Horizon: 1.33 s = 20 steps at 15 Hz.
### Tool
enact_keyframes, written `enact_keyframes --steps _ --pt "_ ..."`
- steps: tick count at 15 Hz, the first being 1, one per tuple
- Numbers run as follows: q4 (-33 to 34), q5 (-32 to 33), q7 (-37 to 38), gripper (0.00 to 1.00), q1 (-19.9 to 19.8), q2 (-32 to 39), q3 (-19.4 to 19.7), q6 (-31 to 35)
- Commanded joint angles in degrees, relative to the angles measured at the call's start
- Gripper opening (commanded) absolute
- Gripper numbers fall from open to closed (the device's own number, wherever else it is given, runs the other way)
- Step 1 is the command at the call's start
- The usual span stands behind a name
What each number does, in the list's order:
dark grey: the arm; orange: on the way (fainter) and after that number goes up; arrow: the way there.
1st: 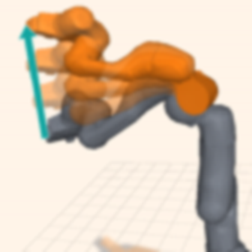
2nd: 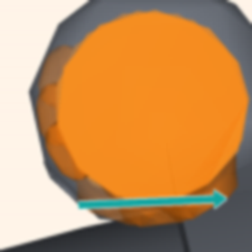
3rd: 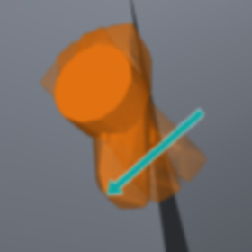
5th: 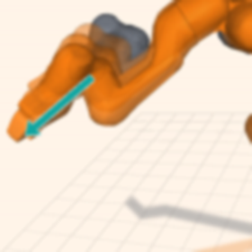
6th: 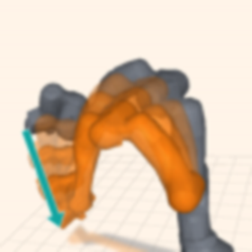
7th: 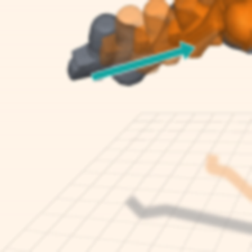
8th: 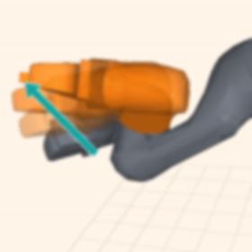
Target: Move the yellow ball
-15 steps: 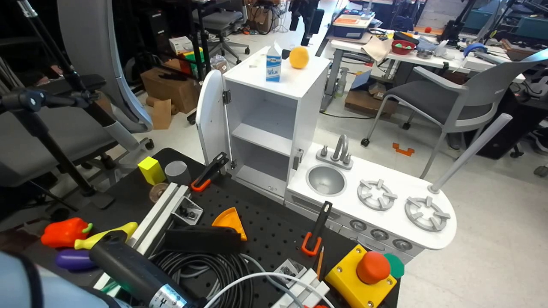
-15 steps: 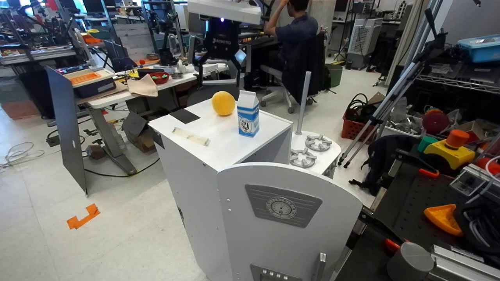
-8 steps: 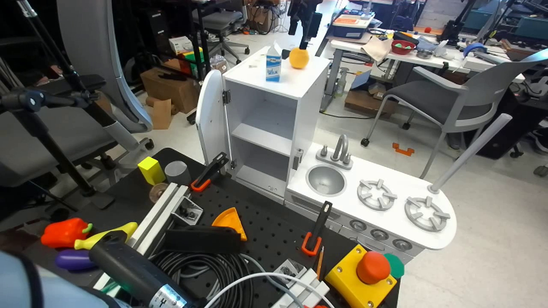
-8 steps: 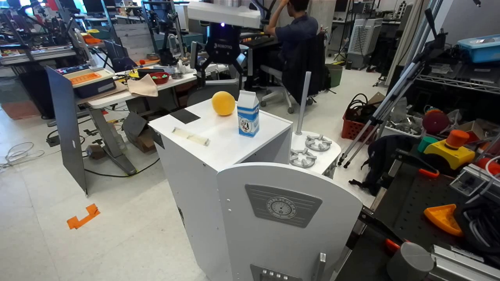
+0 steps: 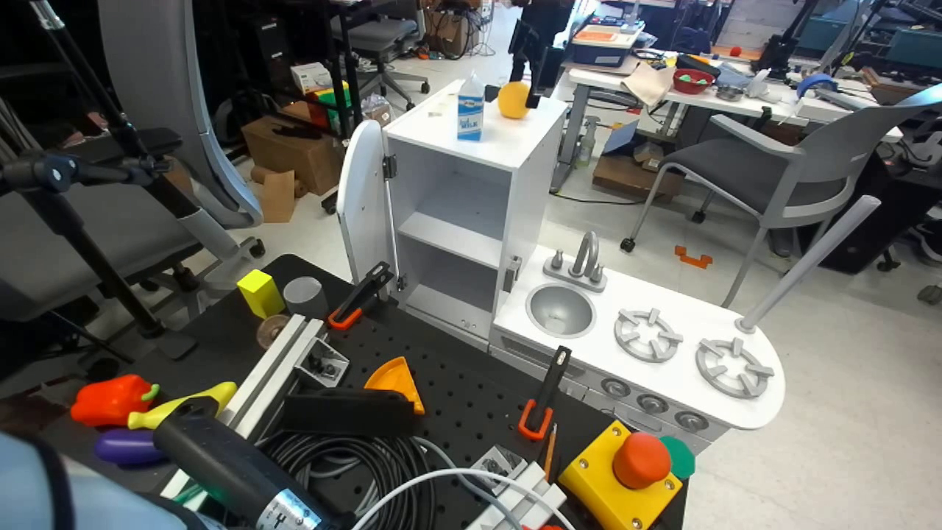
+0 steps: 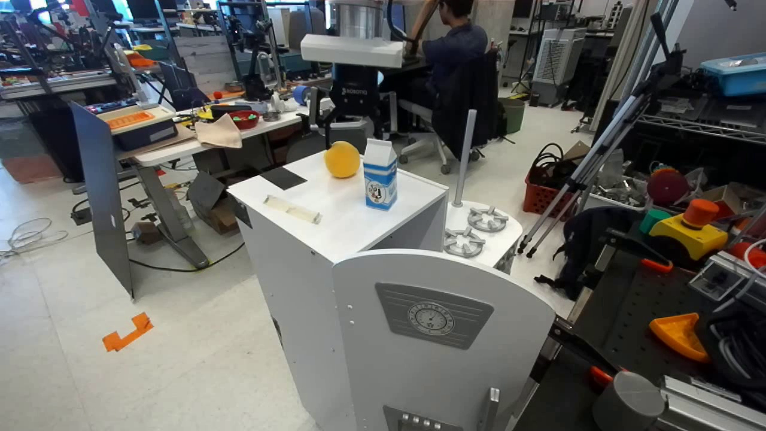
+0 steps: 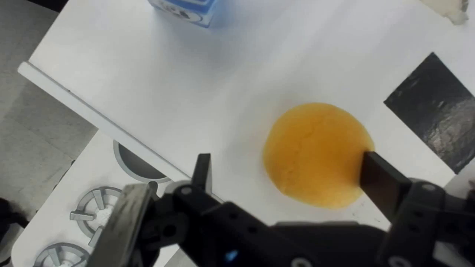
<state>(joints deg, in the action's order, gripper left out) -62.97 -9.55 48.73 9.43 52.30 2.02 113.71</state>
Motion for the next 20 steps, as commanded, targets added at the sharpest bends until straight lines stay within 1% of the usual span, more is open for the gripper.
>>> enact_keyframes --steps 1,2,3,9,10,11,13,15,16,17,20 --pt "4.42 0.98 2.5 1.0 0.25 2.97 0.16 -1.17" --pt "4.92 0.97 2.85 0.75 0.25 3.3 0.14 -1.04" --pt "5.49 0.9 3.25 0.74 0.23 3.64 0.11 -0.91" --pt "8.13 0.87 4.74 0.27 0.05 4.87 -0.05 -0.79" --pt "8.42 0.91 4.93 0.21 0.06 5.0 -0.05 -0.76" --pt "8.33 0.87 4.95 0.13 0.03 4.68 -0.17 -1.3" --pt "6.58 0.67 3.7 0.02 -0.07 2.93 -0.72 -1.95" --pt "2.04 0.67 0.7 0.0 0.11 -1.03 -1.57 -0.65" --pt "0.23 0.7 -0.63 0.04 0.3 -2.62 -1.86 0.25" --pt "-2.73 0.81 -2.48 0.02 0.56 -5.22 -2.19 1.02" --pt "-10.24 1.63 -6.52 0.03 1.89 -11.85 -2.36 3.55"
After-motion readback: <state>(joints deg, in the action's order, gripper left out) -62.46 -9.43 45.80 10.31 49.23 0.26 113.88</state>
